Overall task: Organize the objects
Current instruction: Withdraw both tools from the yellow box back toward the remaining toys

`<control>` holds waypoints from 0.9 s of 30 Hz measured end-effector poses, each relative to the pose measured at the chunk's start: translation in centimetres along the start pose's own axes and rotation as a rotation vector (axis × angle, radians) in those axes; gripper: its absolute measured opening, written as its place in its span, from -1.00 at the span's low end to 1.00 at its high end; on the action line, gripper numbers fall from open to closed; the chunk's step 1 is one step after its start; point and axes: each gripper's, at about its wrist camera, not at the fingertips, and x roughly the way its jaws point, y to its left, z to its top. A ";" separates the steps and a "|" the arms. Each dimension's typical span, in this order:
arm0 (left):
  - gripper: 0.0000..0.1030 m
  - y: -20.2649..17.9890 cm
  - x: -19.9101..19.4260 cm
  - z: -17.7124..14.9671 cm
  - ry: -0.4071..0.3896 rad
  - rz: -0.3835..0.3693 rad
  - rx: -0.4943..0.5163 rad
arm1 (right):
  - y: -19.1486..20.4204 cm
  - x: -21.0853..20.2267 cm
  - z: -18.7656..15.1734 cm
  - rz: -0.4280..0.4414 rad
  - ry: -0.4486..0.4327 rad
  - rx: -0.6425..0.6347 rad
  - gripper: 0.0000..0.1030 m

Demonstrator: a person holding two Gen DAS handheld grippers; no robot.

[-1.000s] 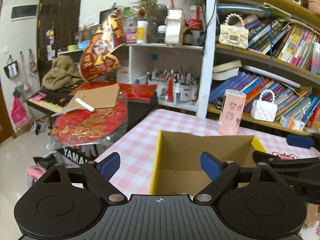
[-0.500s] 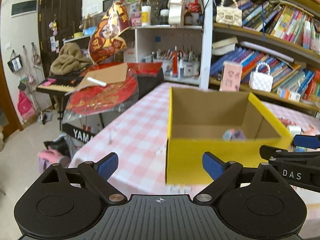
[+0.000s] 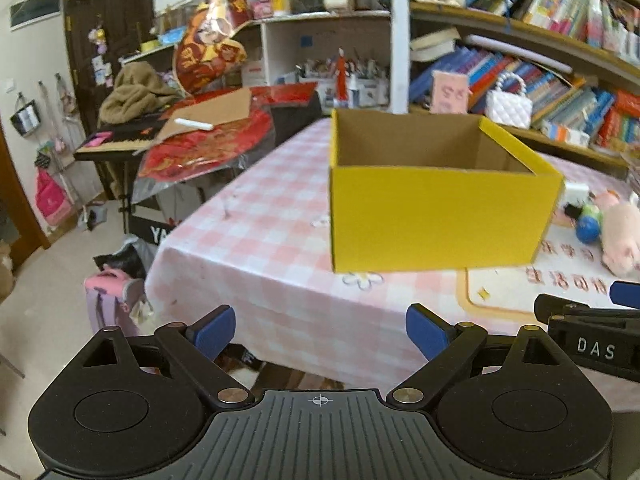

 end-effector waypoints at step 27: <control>0.85 -11.5 2.0 1.0 0.032 -0.252 0.184 | -9.8 -1.7 -2.3 -0.225 0.043 0.146 0.63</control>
